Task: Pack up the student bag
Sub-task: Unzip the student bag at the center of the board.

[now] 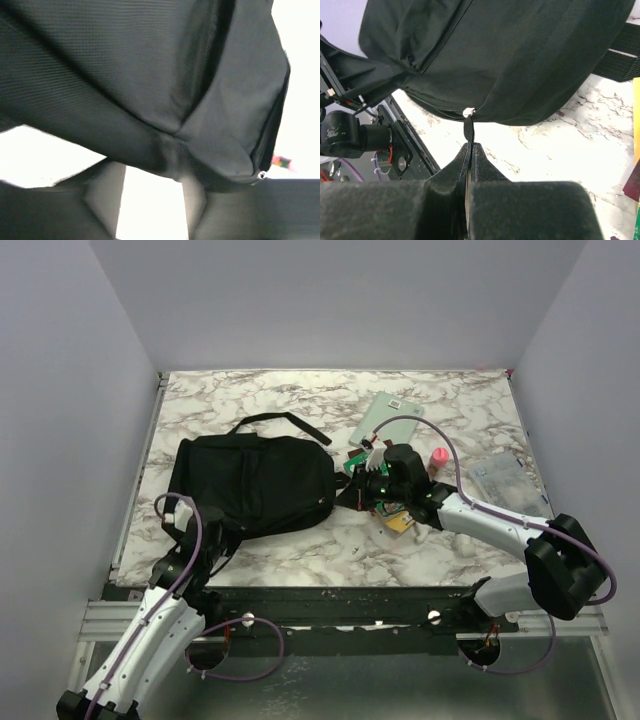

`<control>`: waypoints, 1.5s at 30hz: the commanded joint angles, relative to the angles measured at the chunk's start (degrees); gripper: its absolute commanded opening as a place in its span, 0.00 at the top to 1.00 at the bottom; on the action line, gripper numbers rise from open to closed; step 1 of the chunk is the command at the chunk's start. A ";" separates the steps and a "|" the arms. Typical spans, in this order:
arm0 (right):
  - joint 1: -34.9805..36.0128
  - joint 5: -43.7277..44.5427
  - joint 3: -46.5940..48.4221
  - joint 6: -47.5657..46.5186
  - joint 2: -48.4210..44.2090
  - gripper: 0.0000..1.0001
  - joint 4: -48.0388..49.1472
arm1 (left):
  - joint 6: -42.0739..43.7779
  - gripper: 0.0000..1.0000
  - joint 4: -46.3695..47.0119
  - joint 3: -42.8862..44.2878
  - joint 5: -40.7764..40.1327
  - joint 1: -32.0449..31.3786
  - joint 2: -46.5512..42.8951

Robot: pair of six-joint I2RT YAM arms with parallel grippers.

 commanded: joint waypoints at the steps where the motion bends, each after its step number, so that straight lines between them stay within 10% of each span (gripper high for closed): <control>1: 0.20 -5.97 -1.15 -1.15 0.16 0.99 3.33 | 12.03 0.39 1.10 4.72 11.23 0.51 1.57; 11: 0.48 -7.57 -1.99 -1.07 0.61 0.99 4.02 | 38.96 0.16 6.00 20.25 39.76 0.36 19.68; 19: 0.43 -7.51 -2.16 -2.43 -0.10 0.99 3.82 | 62.72 0.16 -18.53 44.54 29.69 -8.68 43.42; 33: 0.48 -9.61 -1.16 -3.08 0.60 0.99 4.32 | 62.99 0.51 -11.70 45.69 28.34 -12.13 58.39; 45: 0.46 -11.26 -1.59 -1.40 1.49 0.99 6.75 | 63.13 0.38 -11.83 48.57 30.06 -12.56 62.15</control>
